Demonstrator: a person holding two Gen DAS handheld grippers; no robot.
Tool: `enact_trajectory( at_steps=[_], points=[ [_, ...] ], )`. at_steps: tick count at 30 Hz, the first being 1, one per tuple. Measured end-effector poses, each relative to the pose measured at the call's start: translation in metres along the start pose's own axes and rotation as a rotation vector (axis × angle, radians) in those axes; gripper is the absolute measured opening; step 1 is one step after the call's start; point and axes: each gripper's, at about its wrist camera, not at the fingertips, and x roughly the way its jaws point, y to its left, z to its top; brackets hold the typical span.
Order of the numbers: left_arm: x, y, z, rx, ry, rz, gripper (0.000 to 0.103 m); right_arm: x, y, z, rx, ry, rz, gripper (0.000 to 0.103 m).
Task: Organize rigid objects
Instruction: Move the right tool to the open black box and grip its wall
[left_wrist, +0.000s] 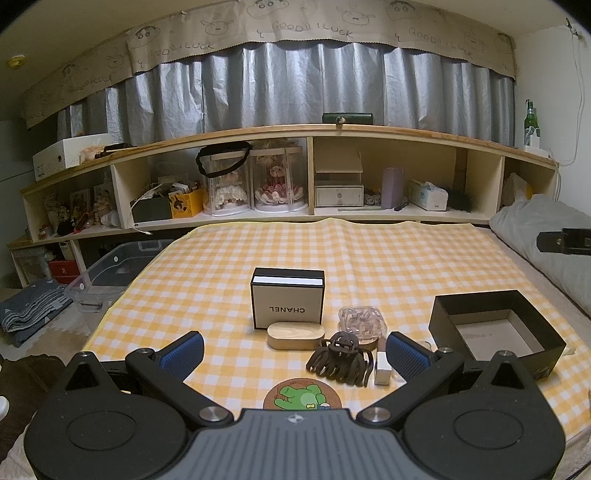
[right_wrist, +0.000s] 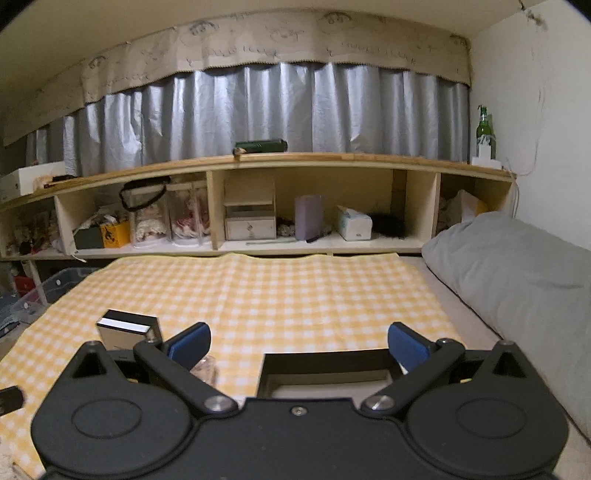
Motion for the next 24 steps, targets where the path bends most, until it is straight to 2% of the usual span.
enact_trajectory(
  at_steps=[4,11,13,15,16,20,24],
  points=[
    [0.004,0.000,0.000,0.001,0.000,-0.001,0.103,0.031,-0.021,0.001,0.018,0.048,-0.017,0.103],
    [0.010,-0.001,0.010,-0.015,-0.015,-0.013,0.103,0.084,-0.057,-0.012,0.045,0.208,-0.070,0.102],
    [0.012,-0.002,0.014,-0.013,-0.024,-0.017,0.103,0.098,-0.066,-0.018,0.038,0.254,-0.099,0.094],
    [0.014,-0.003,0.019,0.001,-0.038,-0.017,0.103,0.110,-0.076,-0.023,0.039,0.300,-0.125,0.081],
    [0.014,-0.004,0.022,0.012,-0.048,-0.015,0.103,0.115,-0.083,-0.027,0.051,0.327,-0.134,0.079],
    [0.021,-0.005,0.035,0.042,-0.072,-0.018,0.103,0.132,-0.107,-0.042,0.117,0.445,-0.161,0.058],
    [0.033,-0.006,0.048,0.065,-0.066,-0.035,0.103,0.139,-0.114,-0.054,0.132,0.522,-0.173,0.052]
  ],
)
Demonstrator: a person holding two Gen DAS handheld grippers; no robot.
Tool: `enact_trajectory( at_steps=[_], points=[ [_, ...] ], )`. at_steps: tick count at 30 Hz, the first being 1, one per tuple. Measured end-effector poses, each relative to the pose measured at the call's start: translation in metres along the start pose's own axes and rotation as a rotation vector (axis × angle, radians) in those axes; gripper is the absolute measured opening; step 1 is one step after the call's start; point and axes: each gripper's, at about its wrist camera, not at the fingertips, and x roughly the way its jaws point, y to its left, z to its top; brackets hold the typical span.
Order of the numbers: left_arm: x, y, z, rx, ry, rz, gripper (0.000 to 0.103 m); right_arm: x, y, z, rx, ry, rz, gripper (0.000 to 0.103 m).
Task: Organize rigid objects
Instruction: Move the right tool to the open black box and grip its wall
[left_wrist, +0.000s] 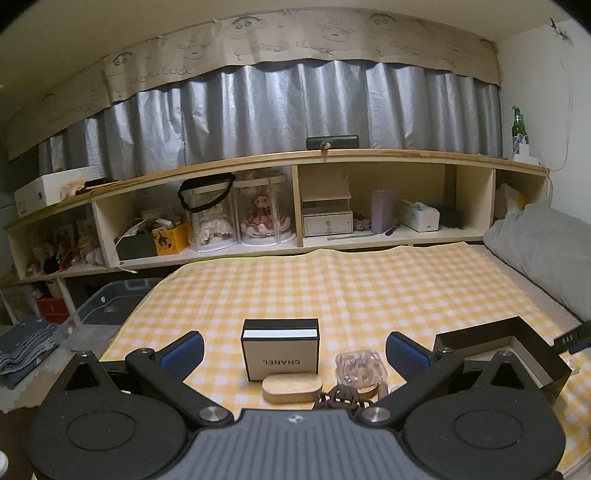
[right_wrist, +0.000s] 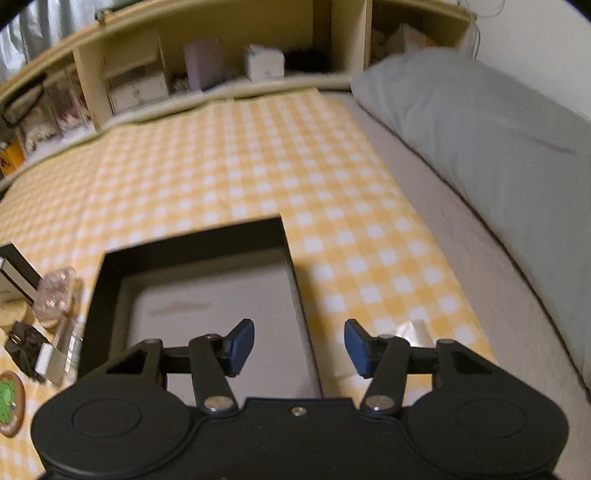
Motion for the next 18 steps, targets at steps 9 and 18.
enact_trajectory(
  at_steps=[9,18],
  points=[
    [0.064,0.002,0.015,0.043,0.109,-0.072,0.103,0.018,0.003,-0.006,-0.053,0.119,-0.013,0.011],
    [0.155,0.028,0.023,0.003,0.185,-0.006,0.103,0.017,0.005,-0.004,-0.076,0.129,-0.032,0.005]
  ],
)
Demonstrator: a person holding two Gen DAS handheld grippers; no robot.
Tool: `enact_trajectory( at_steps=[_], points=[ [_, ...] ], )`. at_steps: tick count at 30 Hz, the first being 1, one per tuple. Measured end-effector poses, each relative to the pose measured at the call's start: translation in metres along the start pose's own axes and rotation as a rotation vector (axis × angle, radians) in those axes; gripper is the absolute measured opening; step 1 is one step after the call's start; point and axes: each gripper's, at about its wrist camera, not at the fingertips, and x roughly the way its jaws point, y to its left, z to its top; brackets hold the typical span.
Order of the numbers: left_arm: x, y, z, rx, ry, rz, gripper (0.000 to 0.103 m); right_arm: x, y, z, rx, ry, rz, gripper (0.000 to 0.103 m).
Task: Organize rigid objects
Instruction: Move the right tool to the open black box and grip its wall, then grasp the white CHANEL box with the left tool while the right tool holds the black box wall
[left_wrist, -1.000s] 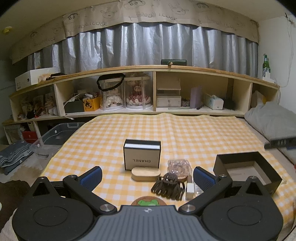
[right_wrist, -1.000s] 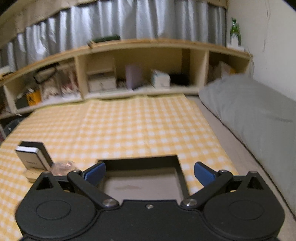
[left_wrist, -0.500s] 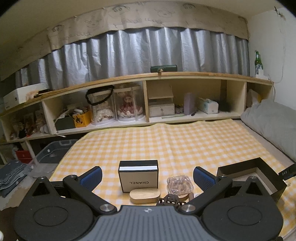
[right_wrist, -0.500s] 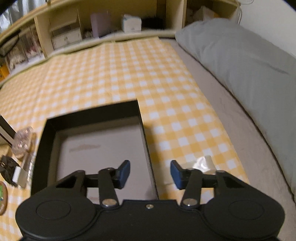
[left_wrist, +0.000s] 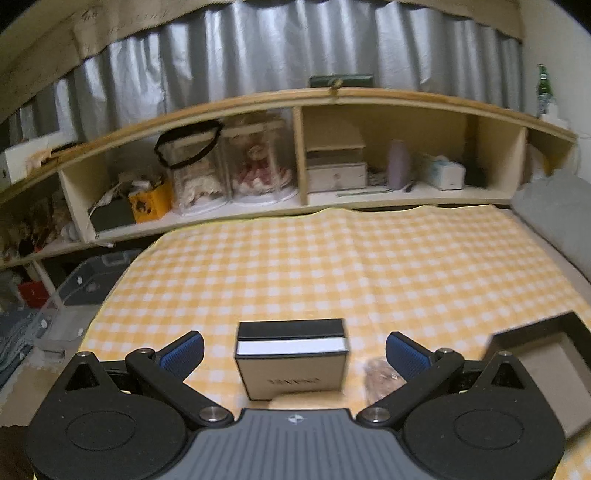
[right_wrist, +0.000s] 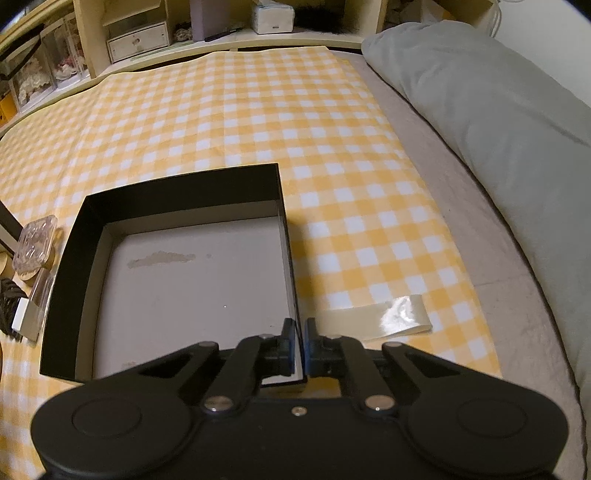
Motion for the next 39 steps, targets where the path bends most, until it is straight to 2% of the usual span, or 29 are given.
enact_trajectory(
  at_steps=[6,12,15,18,21,25,26,29,31,34,37,39],
  points=[
    [0.051,0.045,0.004,-0.212,0.038,-0.067,0.103,0.000,0.000,0.001,-0.008,-0.002,0.007,0.005],
    [0.095,0.081,-0.010,-0.460,0.099,-0.154,0.103,0.001,-0.001,0.004,-0.015,-0.001,0.020,0.005],
    [0.108,0.088,-0.017,-0.545,0.145,-0.228,0.102,0.002,0.000,0.004,-0.021,0.004,0.022,0.005],
    [0.111,0.084,-0.020,-0.565,0.153,-0.320,0.100,0.005,0.000,0.005,-0.026,0.006,0.022,0.005],
    [0.109,0.068,-0.020,-0.533,0.174,-0.423,0.098,0.006,0.000,0.006,-0.029,0.008,0.021,0.006],
    [0.103,0.039,-0.020,-0.433,0.227,-0.476,0.098,0.006,0.000,0.006,-0.031,0.008,0.025,0.006],
    [0.099,0.034,-0.020,-0.403,0.224,-0.467,0.098,0.006,0.001,0.005,-0.032,0.008,0.027,0.006],
    [0.087,0.022,-0.016,-0.307,0.182,-0.362,0.099,0.006,0.002,0.004,-0.040,0.008,0.031,0.006],
    [0.079,0.018,-0.012,-0.233,0.119,-0.256,0.099,0.007,0.002,0.004,-0.044,0.008,0.032,0.006],
    [0.073,0.024,-0.006,-0.174,0.034,-0.159,0.103,0.007,0.002,0.004,-0.043,0.008,0.033,0.006],
    [0.079,0.035,-0.003,-0.177,0.008,-0.106,0.103,0.007,0.003,0.003,-0.046,0.009,0.035,0.006],
    [0.086,0.045,-0.004,-0.219,0.007,-0.089,0.103,0.007,0.003,0.003,-0.053,0.010,0.034,0.007]
  ],
)
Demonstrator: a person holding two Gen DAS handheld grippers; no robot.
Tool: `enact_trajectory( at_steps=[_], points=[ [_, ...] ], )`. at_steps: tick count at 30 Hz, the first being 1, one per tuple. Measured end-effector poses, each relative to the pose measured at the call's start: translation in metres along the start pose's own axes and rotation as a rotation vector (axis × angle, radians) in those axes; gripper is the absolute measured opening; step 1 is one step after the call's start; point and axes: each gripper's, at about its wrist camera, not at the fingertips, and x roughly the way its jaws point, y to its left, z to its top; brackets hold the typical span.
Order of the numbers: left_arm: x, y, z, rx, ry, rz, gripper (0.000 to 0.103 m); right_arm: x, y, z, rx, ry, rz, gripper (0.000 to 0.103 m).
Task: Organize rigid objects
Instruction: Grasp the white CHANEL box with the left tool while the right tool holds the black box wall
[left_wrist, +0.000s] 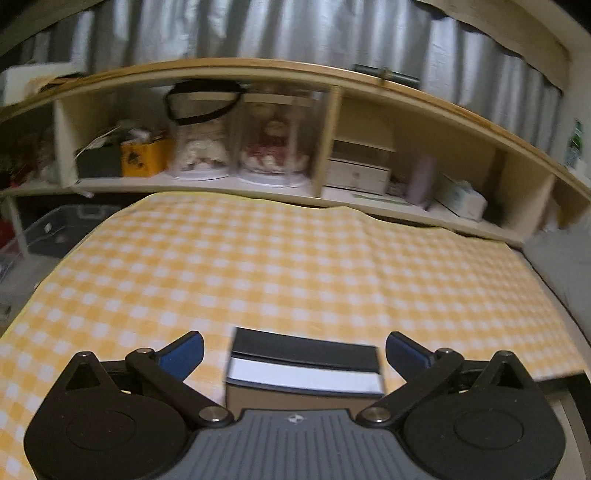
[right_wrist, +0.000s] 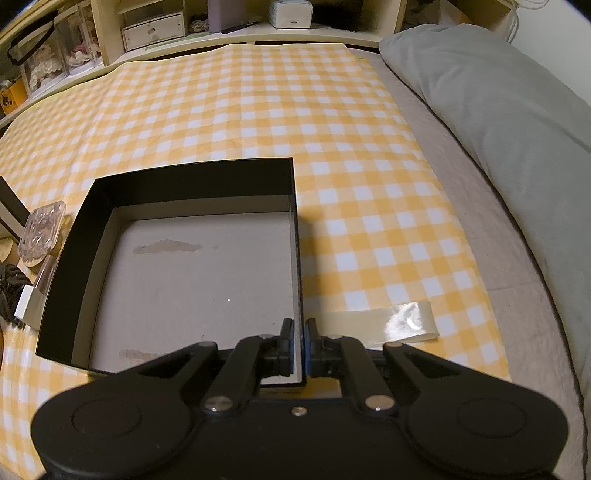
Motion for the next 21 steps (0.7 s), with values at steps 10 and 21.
enact_trajectory(
  at_steps=[10,21],
  points=[
    [0.025,0.025,-0.006,-0.292,0.098,-0.232,0.103,0.003,-0.001,0.001,-0.016,0.006,0.006,0.007],
    [0.007,-0.034,-0.017,0.157,0.186,-0.232,0.097,0.005,0.001,0.001,-0.024,0.011,0.010,0.007]
  ],
)
